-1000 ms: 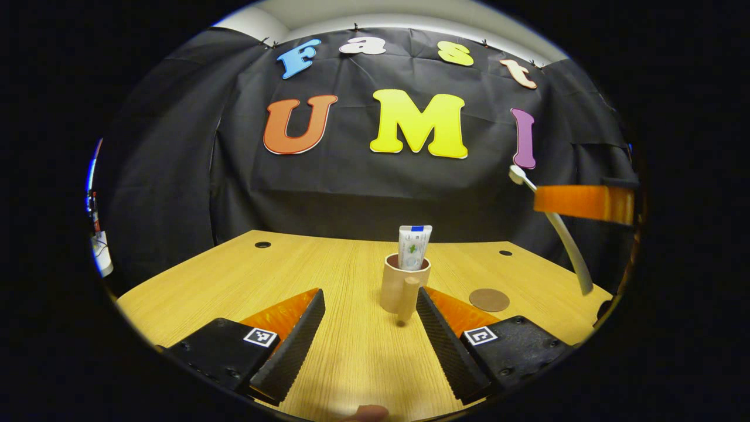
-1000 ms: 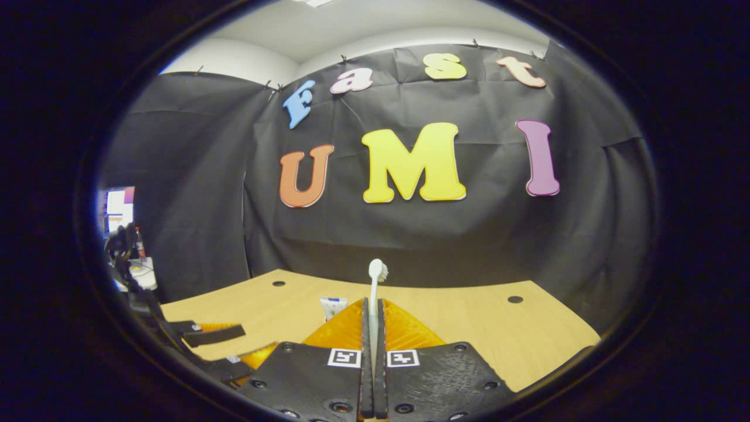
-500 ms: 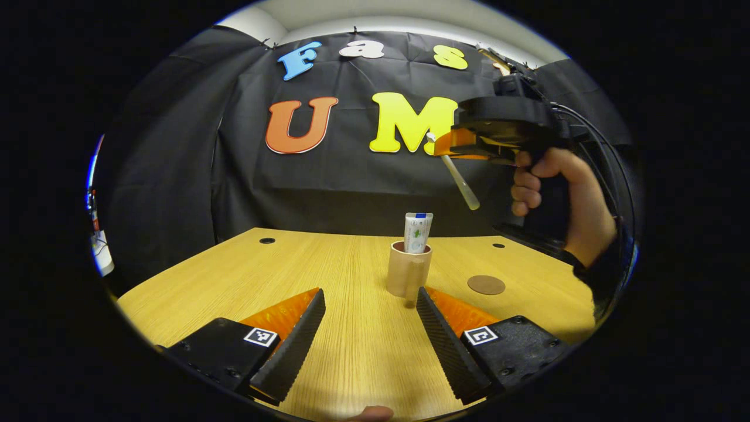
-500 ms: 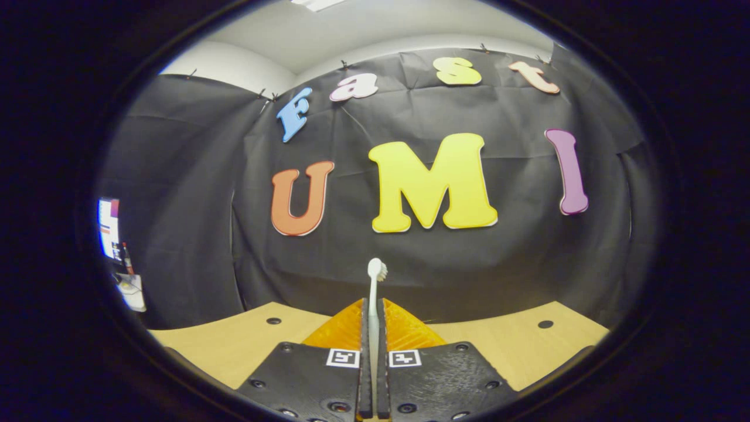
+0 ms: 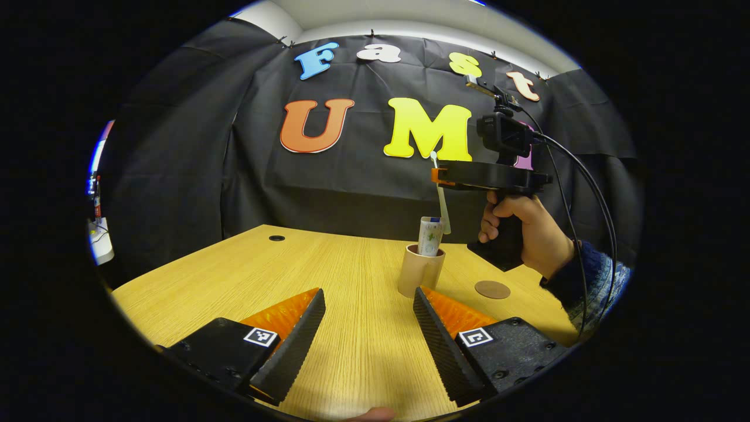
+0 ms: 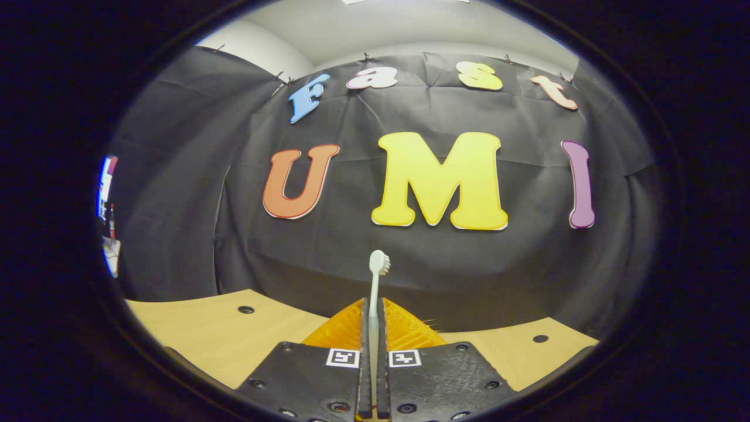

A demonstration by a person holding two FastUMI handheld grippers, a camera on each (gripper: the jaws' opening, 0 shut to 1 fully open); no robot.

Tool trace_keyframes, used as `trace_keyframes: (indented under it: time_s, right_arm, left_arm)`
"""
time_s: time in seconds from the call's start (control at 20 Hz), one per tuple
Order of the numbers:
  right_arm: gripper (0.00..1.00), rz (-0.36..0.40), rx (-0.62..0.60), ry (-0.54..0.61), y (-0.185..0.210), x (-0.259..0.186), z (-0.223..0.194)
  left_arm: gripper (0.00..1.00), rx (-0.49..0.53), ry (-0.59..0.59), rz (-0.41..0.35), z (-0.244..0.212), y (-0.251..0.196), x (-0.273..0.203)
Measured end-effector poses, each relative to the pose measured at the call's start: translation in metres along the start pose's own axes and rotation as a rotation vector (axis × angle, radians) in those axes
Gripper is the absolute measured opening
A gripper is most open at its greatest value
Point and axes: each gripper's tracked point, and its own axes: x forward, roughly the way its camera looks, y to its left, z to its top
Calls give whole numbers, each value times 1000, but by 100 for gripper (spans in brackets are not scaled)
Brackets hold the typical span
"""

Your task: Put the toothbrush and toothpaste on the desktop into the cup, then pick up the cup and place it on the coaster on the desktop.

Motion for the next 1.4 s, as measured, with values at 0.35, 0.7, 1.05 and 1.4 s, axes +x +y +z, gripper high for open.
trace_keyframes:
  time_s: [0.35,0.7,1.05,1.4]
  right_arm:
    - [4,-4,-16,31,-2,7,-16]
    - [4,32,46,80,-1,-2,-32]
    - [5,44,26,95,2,1,-46]
    - [24,107,104,134,6,-23,-45]
  left_arm:
    - [96,-12,19,-14,-5,-8,-2]
    - [96,-20,47,-15,-15,-10,0]
    - [96,-24,53,-13,-17,-12,-1]
    - [96,-19,62,0,-17,-10,-1]
